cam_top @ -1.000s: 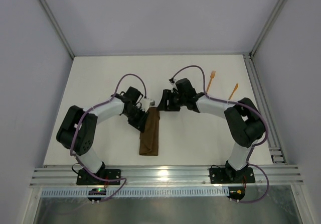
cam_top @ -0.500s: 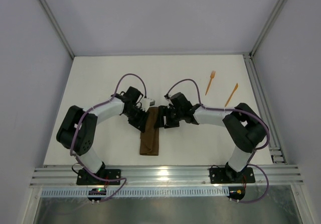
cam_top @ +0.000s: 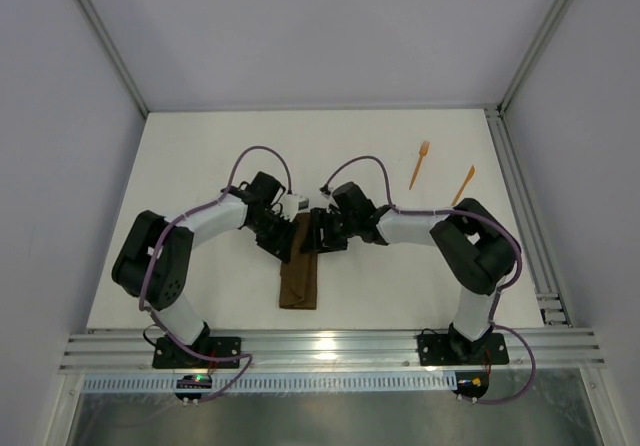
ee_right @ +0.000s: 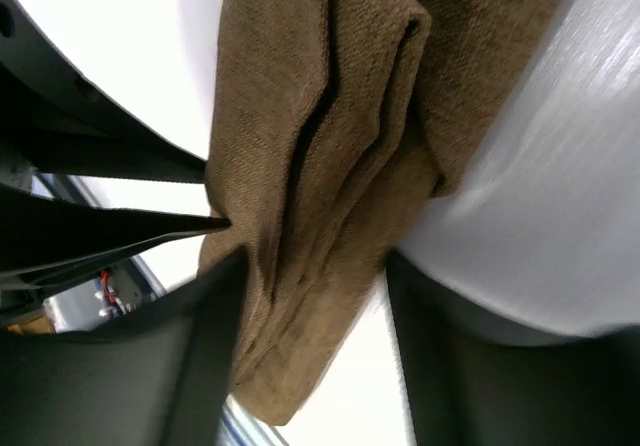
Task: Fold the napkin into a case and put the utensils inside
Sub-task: Fold the 2/3-rectangle-folded napkin at the center of the board.
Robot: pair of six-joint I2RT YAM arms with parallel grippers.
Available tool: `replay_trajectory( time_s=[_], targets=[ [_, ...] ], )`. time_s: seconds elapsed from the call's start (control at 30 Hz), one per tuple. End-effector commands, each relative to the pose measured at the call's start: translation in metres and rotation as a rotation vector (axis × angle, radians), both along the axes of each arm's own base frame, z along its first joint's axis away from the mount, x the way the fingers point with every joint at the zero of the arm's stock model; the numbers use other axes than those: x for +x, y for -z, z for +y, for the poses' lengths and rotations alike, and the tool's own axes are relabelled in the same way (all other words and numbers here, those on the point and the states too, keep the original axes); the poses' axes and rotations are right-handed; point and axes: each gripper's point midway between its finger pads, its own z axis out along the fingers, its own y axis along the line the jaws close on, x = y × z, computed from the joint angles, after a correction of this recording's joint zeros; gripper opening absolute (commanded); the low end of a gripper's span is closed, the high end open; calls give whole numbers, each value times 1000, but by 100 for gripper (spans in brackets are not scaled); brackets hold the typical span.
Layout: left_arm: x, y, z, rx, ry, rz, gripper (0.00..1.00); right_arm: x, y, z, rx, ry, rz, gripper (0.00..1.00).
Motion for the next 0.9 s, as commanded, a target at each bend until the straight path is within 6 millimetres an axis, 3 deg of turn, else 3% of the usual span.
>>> replay_trajectory(
  time_s=[0.0,0.17,0.3,0.47,0.53,0.57,0.6,0.63,0.77,0.87],
  targets=[
    [13,-18,-14,-68,-3,-53,29,8,6,5,-7,9,-9,51],
    [12,-24,-13,-78,10,-67,32,15,8,-4,-7,-16,-6,24],
    [14,-38,-9,-92,23,-92,41,25,8,-20,-46,-90,-34,3],
    [15,-61,-4,-126,42,-114,47,26,0,-19,-29,-318,-62,3],
    [27,-72,6,-115,7,-141,49,22,-8,-22,-51,-408,-50,3],
    [33,-74,11,-106,-11,-156,52,21,-2,-26,-73,-493,-87,3],
    [45,-78,18,-96,-39,-183,52,15,-10,-28,-80,-551,-64,3],
    [48,-80,16,-101,-37,-188,53,6,-3,-35,-97,-595,-44,3],
    [65,-73,29,-100,-73,-200,52,-6,-8,-46,-147,-780,-126,3],
    [55,-62,23,-141,-35,-155,53,-20,-10,-54,-147,-886,-182,6]
  ],
)
